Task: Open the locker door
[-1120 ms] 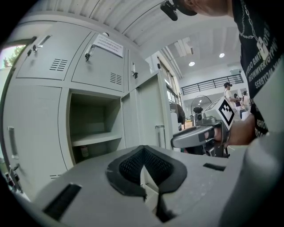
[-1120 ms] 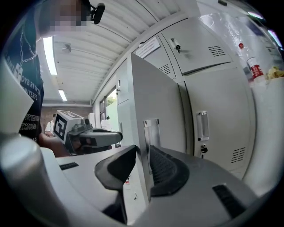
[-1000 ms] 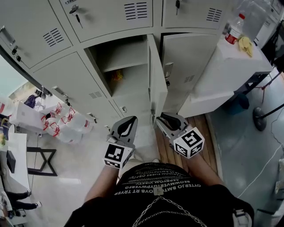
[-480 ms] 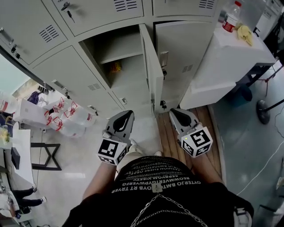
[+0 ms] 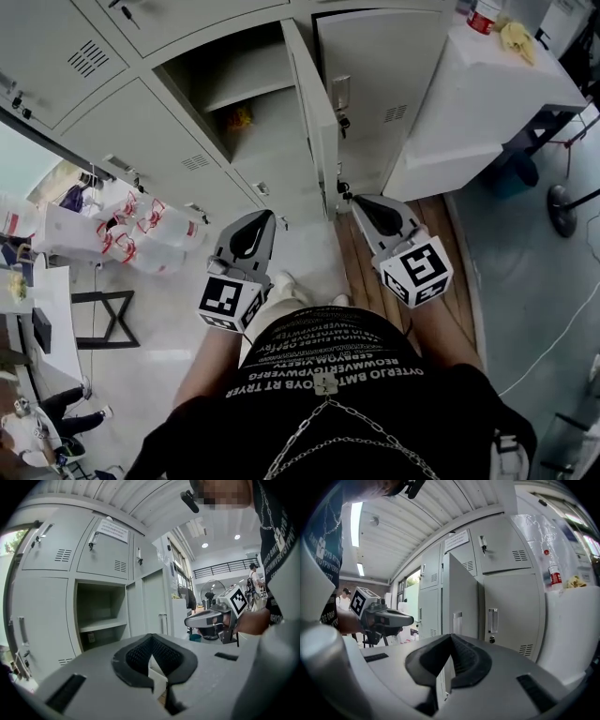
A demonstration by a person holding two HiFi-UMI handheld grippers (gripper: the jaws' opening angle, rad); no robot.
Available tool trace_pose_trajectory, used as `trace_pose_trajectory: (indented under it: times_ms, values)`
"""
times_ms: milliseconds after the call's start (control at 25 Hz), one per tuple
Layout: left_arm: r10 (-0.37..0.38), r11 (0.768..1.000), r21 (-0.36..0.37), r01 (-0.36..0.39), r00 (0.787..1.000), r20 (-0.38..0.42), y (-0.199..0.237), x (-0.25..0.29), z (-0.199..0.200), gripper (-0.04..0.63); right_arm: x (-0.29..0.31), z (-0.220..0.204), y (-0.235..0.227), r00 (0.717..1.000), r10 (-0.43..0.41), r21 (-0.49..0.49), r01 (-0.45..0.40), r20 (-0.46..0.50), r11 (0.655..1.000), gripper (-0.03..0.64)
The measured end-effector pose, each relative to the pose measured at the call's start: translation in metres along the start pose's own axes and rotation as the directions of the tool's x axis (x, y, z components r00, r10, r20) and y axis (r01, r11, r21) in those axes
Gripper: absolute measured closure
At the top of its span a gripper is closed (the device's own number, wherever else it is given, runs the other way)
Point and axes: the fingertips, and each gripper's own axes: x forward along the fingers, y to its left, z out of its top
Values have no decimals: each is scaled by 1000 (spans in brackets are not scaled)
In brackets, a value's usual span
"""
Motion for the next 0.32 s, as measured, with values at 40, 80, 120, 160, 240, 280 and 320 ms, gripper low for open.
trace_pose_trajectory:
  times_ms: [40, 80, 120, 160, 240, 280, 320]
  values:
    - [1, 1000, 7, -1, 1000, 6, 0, -1, 1, 598, 0, 1, 1, 1000, 0, -9, 0, -4, 1000, 620]
    - [3, 1000, 14, -3, 1000, 15, 0, -2, 4, 598, 0, 2, 3, 1000, 2, -19, -2, -10, 1000, 620]
    - [6, 1000, 21, -7, 1000, 24, 2, -3, 6, 598, 2, 3, 5, 1000, 4, -28, -4, -15, 1000, 620]
    - [9, 1000, 25, -9, 1000, 28, 5, -4, 7, 598, 4, 4, 7, 1000, 5, -37, -5, -20, 999, 620]
    - [10, 1000, 29, -11, 1000, 26, 10, -4, 6, 598, 8, 5, 10, 1000, 5, -51, -6, -27, 999, 620]
    - [10, 999, 30, -11, 1000, 22, 13, -4, 5, 598, 10, 6, 12, 1000, 5, -56, -7, -30, 998, 620]
    - [10, 999, 32, -11, 1000, 18, 15, -4, 3, 598, 12, 6, 14, 999, 6, -61, -8, -33, 998, 620]
